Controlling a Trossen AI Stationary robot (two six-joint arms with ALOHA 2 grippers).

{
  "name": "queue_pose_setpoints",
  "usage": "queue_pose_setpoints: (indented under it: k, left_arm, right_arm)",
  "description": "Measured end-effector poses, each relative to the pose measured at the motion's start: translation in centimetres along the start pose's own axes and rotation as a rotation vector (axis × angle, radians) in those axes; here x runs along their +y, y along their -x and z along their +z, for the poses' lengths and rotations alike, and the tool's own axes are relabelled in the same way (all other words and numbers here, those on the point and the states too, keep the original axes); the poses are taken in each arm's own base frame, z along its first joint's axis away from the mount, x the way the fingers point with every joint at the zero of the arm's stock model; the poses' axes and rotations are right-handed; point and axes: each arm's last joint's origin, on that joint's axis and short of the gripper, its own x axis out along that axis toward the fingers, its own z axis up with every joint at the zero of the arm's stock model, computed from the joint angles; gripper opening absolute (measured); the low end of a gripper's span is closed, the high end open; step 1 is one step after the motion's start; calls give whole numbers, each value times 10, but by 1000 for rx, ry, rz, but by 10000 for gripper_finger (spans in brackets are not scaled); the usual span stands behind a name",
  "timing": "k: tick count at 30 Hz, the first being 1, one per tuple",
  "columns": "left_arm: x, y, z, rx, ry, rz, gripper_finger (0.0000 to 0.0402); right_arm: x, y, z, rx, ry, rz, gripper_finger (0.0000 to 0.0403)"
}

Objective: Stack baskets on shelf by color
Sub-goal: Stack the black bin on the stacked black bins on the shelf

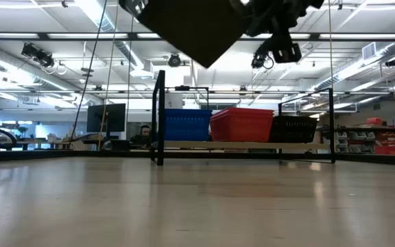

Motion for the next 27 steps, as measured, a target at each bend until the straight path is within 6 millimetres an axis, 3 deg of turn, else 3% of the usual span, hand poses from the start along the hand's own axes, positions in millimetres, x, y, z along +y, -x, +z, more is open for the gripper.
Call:
queue_pose_setpoints:
  k: [6, 18, 27]
  left_arm:
    - [6, -17, -9, 66, -109, -84, 5]
    - [36, -29, -20, 70, -234, -75, 5]
    - [39, -31, -16, 29, -277, -49, 5]
  right_arm:
    - [0, -17, 9, 29, -49, 51, 185]
    - [19, -53, -5, 132, -58, 94, 172]
    - [17, -81, -10, 171, -78, 24, 172]
